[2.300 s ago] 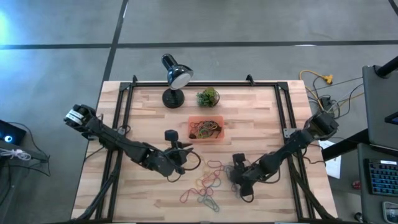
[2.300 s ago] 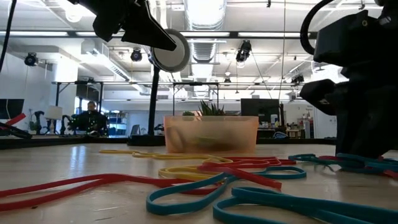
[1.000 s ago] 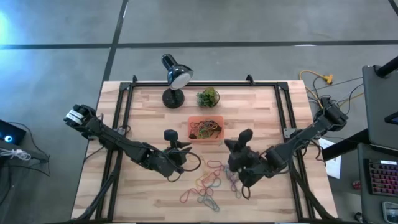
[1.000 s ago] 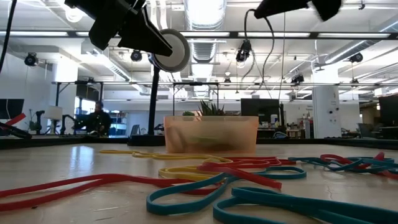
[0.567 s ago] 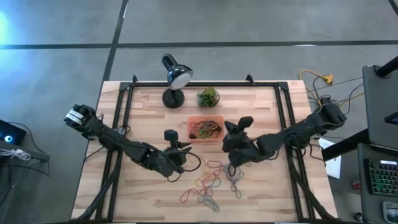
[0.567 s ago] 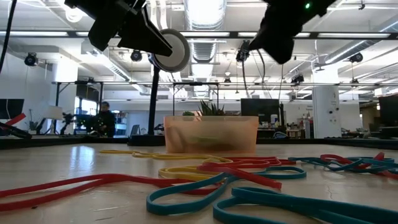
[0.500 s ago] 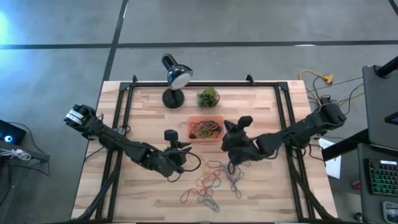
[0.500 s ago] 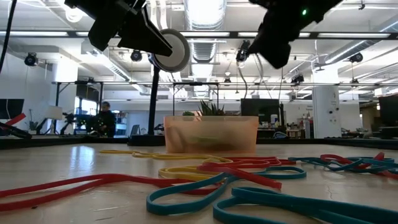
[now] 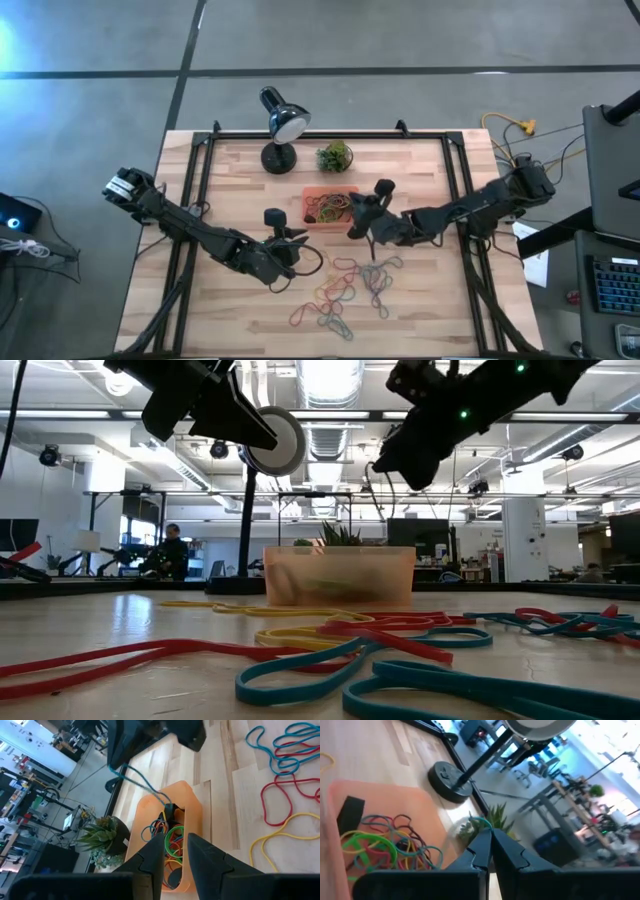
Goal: Pick and place rubber bands into bin
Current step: Put the blue rubber band into the orange bin
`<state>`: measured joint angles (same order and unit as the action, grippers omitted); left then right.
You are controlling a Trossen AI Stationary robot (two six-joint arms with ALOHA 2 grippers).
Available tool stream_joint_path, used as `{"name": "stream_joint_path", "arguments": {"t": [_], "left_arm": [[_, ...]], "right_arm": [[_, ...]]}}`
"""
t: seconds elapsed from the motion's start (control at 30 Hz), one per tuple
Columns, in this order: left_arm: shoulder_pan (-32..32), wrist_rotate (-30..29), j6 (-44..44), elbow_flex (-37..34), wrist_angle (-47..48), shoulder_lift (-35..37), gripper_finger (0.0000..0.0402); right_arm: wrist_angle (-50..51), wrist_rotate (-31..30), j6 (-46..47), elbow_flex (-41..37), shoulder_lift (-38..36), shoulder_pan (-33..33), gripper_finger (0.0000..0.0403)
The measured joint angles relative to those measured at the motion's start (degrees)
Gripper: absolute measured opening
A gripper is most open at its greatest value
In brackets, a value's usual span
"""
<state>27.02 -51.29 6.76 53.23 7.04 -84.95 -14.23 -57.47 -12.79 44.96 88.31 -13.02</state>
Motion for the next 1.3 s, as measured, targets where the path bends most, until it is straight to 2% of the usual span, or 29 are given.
{"name": "stream_joint_path", "arguments": {"t": [0.17,0.3,0.4,0.8,0.97,1.1,1.23,1.3], "left_arm": [[0.0,0.02,0.0,0.0,-0.04,0.0,0.007],[-0.01,0.02,-0.02,0.0,-0.03,0.02,0.007],[-0.01,0.02,-0.04,-0.02,-0.06,0.02,0.007],[0.01,0.02,-0.29,-0.07,-0.02,0.02,0.007],[0.0,0.04,-0.36,-0.09,-0.02,0.02,0.007],[0.0,0.09,-0.39,-0.13,-0.04,-0.09,0.007],[0.0,0.11,-0.46,-0.15,-0.05,-0.11,0.007],[0.01,0.11,-0.48,-0.15,-0.04,-0.13,0.007]], "right_arm": [[-0.88,0.98,1.72,-0.09,1.49,2.52,0.0009],[-0.98,5.15,3.33,-0.09,2.8,4.04,0.0009],[-1.16,5.55,4.79,-0.09,3.61,4.57,0.0011],[-1.09,6.55,5.31,-0.07,3.68,4.83,0.0073],[-1.1,7.26,4.89,-0.07,3.67,4.79,0.0081],[-0.9,13.59,5.94,-0.07,3.67,5.3,0.008],[3.03,21.35,11.99,0.47,3.63,7.5,0.0087],[4.49,23.06,13.46,0.62,3.63,8.25,0.0091]]}}
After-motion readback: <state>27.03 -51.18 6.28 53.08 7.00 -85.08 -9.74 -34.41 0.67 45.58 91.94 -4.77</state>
